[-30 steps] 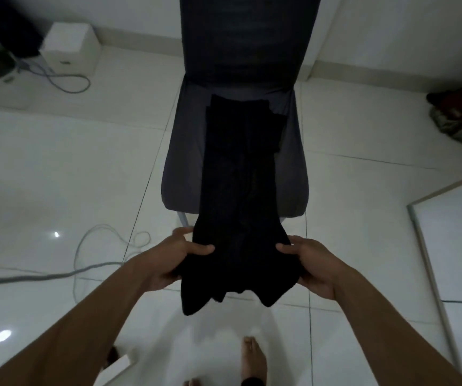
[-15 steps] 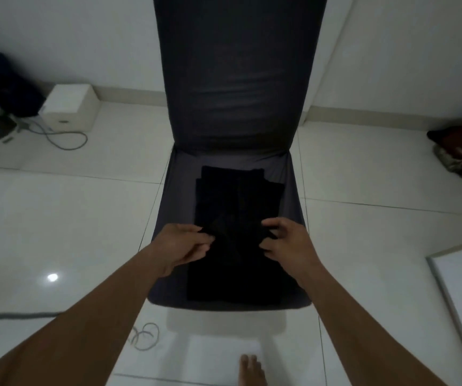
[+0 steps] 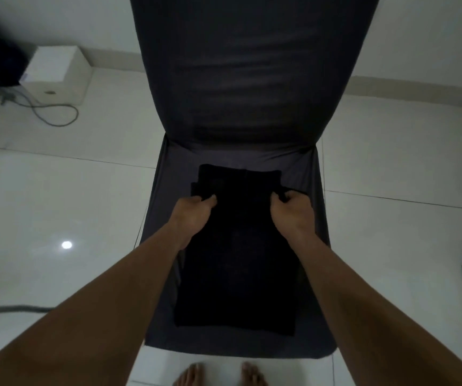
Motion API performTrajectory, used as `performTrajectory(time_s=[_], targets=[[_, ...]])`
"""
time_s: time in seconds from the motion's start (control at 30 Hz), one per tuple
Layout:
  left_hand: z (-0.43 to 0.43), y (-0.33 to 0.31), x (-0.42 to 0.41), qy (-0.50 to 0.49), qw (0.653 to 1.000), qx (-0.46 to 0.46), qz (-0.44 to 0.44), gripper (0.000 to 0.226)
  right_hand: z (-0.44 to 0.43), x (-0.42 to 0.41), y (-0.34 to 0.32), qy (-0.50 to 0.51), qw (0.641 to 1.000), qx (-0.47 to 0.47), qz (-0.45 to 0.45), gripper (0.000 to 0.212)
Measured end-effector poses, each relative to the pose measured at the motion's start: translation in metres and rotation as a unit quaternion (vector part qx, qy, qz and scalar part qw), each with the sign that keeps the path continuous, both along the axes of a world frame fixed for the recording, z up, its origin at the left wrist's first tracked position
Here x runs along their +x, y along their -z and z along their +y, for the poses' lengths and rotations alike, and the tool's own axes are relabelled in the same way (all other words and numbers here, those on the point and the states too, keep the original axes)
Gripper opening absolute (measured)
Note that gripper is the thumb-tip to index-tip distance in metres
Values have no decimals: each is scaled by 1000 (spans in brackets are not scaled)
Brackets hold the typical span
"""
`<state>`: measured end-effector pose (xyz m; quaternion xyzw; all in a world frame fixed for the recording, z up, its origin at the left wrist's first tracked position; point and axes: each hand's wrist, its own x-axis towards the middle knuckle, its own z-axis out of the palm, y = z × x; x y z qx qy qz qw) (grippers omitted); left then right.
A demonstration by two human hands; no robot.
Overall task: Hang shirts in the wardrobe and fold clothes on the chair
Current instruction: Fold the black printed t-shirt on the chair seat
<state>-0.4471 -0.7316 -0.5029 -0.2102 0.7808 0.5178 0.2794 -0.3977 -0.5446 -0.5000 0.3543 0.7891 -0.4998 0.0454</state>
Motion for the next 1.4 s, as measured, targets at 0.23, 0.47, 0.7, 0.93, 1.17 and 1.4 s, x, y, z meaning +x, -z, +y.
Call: performTrajectory(time_s=[0.23,0.47,0.7,0.93,1.17,1.4], targets=[[0,4,-25,-6,994,-15,105,46,0,-8,-1,53,996,-56,47,49],[-12,13,-34,74,970,-199,120,47,1,-32,-5,-17,990,137,-34,37],[-7,8,-37,106,958,-229,139,48,-12,-12,-6,-68,976,173,-110,66],[-7,2,-38,85,967,-199,138,36,-8,-15,-13,-42,990,131,-17,54],[-4,-1,-41,104,941,-265,185,38,-10,-14,-11,-94,963,236,-87,45],[-17,-3,-17,96,976,-195,-11,71,-8,16,-18,-97,976,67,-181,68]])
